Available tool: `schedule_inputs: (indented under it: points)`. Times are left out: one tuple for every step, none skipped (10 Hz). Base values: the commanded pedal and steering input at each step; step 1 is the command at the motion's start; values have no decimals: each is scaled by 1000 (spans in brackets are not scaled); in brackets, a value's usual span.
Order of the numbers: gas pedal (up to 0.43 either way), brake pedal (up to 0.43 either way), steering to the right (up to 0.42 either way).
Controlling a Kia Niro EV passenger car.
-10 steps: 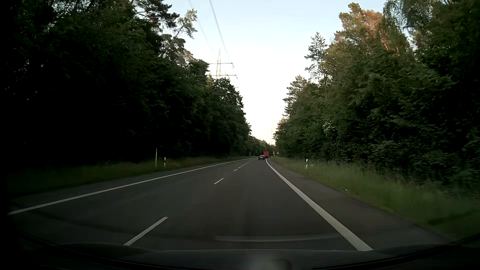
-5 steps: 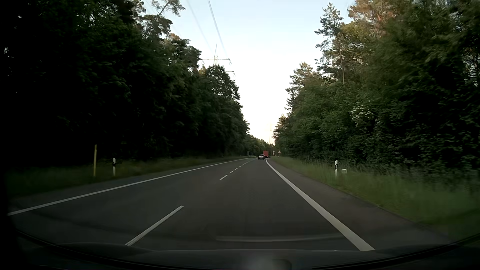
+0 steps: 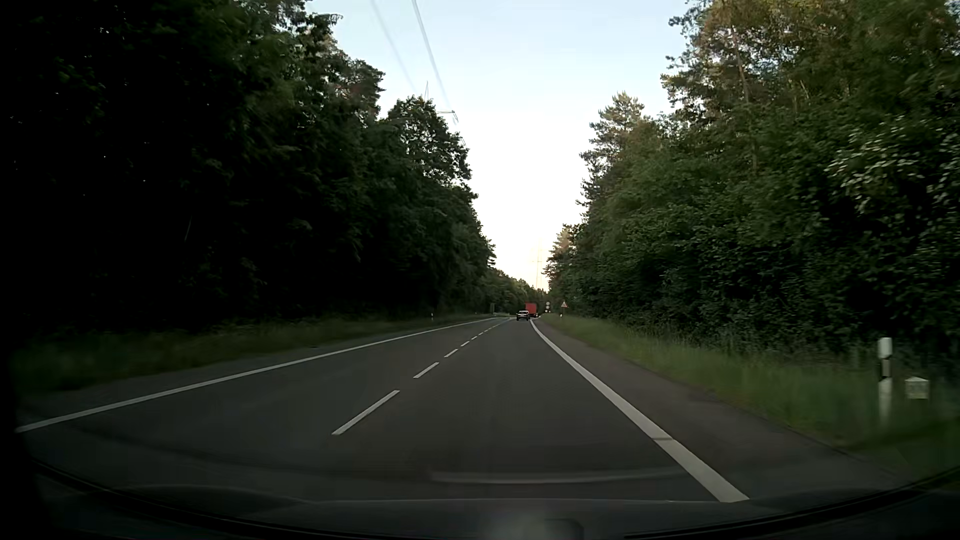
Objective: Follow the waypoints while adhering to traffic rules and regulations
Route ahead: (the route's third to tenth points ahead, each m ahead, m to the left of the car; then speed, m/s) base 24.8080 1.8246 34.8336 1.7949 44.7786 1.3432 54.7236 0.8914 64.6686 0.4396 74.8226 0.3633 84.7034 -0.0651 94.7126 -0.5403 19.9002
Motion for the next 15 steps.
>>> schedule_inputs:
  points:
    - [98, 18, 4]
    - [98, 18, 4]
    - [98, 18, 4]
    - [98, 18, 4]
    - [98, 24, 4]
    - [98, 18, 4]
    - [98, 18, 4]
    - [98, 18, 4]
    - [98, 24, 4]
    - [98, 18, 4]
    - [98, 18, 4]
    - [98, 18, 4]
    - [98, 18, 4]
    - [98, 18, 4]
    - [98, 24, 4]
